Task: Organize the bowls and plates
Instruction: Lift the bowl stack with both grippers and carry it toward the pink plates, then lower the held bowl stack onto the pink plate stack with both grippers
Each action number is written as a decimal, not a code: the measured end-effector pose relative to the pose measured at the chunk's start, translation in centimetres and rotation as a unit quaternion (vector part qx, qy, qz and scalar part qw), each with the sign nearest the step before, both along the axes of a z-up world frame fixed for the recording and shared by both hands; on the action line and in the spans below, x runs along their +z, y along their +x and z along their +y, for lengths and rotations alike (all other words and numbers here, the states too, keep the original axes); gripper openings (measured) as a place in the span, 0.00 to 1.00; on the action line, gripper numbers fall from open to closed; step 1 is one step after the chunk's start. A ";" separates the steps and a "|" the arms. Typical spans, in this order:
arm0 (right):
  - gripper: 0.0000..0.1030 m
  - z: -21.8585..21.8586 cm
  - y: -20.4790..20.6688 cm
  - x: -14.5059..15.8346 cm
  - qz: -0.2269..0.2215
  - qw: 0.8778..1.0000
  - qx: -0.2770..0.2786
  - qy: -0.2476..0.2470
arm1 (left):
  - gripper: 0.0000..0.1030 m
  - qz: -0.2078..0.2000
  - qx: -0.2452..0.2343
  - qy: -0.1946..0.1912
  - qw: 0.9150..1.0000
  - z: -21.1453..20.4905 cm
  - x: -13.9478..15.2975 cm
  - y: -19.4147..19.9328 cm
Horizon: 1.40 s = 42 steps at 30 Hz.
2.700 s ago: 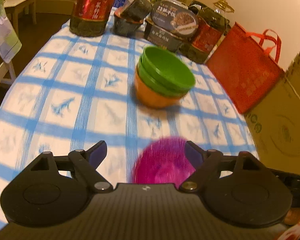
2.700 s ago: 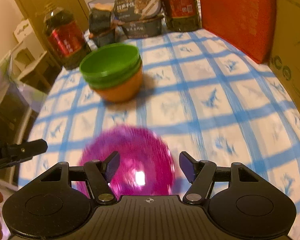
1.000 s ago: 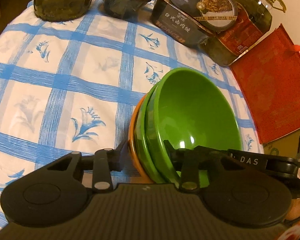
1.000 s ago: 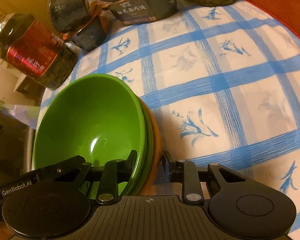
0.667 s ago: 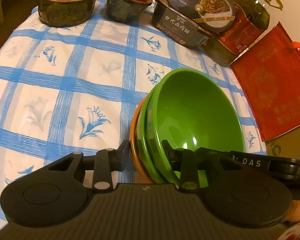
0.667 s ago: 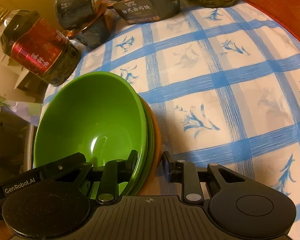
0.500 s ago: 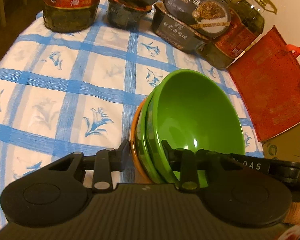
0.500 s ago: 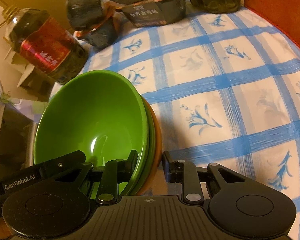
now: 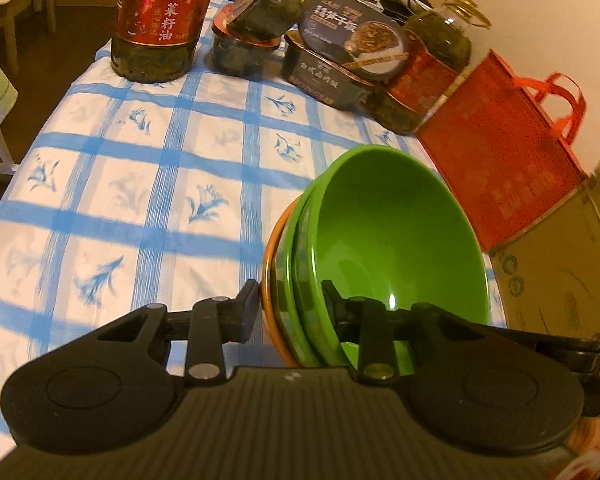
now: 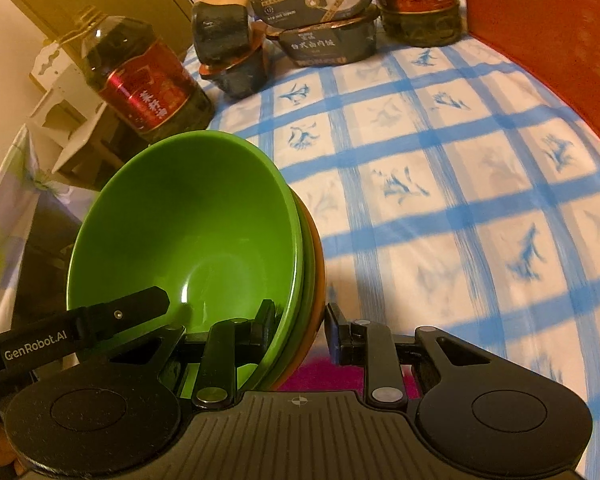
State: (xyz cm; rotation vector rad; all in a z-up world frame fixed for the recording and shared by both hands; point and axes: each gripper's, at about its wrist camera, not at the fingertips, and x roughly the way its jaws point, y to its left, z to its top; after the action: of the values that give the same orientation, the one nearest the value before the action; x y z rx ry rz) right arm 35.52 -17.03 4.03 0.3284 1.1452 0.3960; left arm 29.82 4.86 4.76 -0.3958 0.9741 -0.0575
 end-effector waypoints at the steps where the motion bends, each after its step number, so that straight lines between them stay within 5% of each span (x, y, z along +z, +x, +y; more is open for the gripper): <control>1: 0.26 -0.3 -0.9 0.2 -0.001 1.000 -0.002 0.000 | 0.27 -0.001 -0.002 0.002 1.000 -0.3 0.1 -0.8; 17: 0.26 -6.2 -15.3 -0.2 -0.019 0.999 -0.042 -0.004 | 0.27 -0.004 -0.020 -0.021 1.000 -5.4 -1.1 -14.1; 42: 0.25 -8.9 -25.9 -2.3 -0.012 0.998 -0.063 -0.010 | 0.27 0.018 -0.031 -0.026 0.999 -7.9 -4.0 -24.8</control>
State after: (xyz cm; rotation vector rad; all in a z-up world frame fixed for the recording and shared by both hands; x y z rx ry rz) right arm 9.66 -25.95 1.69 0.3759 1.0971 0.2763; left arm 5.00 -3.06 0.78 -0.4155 1.0230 -0.1330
